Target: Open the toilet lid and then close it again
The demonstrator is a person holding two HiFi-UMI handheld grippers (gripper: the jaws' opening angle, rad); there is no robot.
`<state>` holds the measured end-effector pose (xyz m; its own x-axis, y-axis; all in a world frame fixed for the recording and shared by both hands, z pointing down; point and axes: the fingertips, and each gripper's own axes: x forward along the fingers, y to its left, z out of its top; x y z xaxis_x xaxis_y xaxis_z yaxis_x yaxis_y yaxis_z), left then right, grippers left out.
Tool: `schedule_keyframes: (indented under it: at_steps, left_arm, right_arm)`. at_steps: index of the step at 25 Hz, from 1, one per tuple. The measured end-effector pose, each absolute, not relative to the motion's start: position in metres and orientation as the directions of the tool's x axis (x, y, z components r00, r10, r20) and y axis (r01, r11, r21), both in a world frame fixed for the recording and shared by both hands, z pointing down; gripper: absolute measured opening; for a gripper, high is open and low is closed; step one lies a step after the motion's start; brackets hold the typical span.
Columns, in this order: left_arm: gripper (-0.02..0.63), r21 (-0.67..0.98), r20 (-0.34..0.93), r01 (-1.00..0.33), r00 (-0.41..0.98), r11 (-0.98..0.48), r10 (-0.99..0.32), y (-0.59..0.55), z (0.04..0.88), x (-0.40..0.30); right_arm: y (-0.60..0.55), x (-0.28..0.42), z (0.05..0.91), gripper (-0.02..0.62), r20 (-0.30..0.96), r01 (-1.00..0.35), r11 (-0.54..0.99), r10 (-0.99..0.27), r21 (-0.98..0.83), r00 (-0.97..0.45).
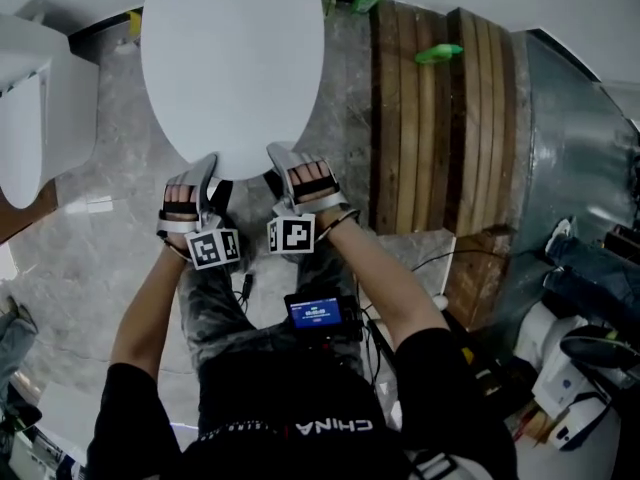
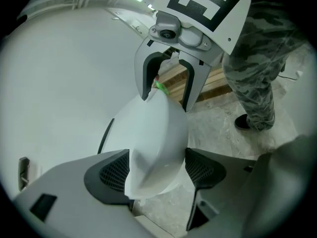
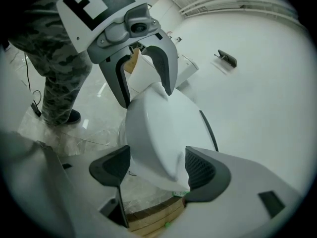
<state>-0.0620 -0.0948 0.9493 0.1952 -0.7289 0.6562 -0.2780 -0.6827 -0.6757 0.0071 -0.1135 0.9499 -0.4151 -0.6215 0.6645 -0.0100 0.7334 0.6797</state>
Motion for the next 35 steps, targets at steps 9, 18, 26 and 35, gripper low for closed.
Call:
schedule_keyframes:
  at_steps: [9, 18, 26, 35]
  left_arm:
    - [0.350, -0.674, 0.648, -0.294, 0.206, -0.678, -0.734, -0.102, 0.825, -0.063]
    - [0.323, -0.712, 0.599, -0.299, 0.214, -0.636, -0.772, -0.140, 0.697, -0.071]
    - [0.207, -0.769, 0.505, -0.338, 0.197, -0.542, -0.840, -0.176, 0.623, -0.081]
    - [0.150, -0.756, 0.495, -0.427, 0.126, -0.497, -0.860, -0.224, 0.567, -0.092]
  right_arm:
    - [-0.119, 0.001, 0.823, 0.344, 0.661, -0.013, 0.750, -0.591, 0.661, -0.462]
    - [-0.161, -0.005, 0.693, 0.344, 0.596, -0.019, 0.682, -0.652, 0.731, -0.469]
    - [-0.203, -0.014, 0.612, 0.343, 0.498, -0.073, 0.598, -0.723, 0.798, -0.479]
    - [-0.245, -0.019, 0.553, 0.291, 0.414, -0.209, 0.539, -0.797, 0.816, -0.440]
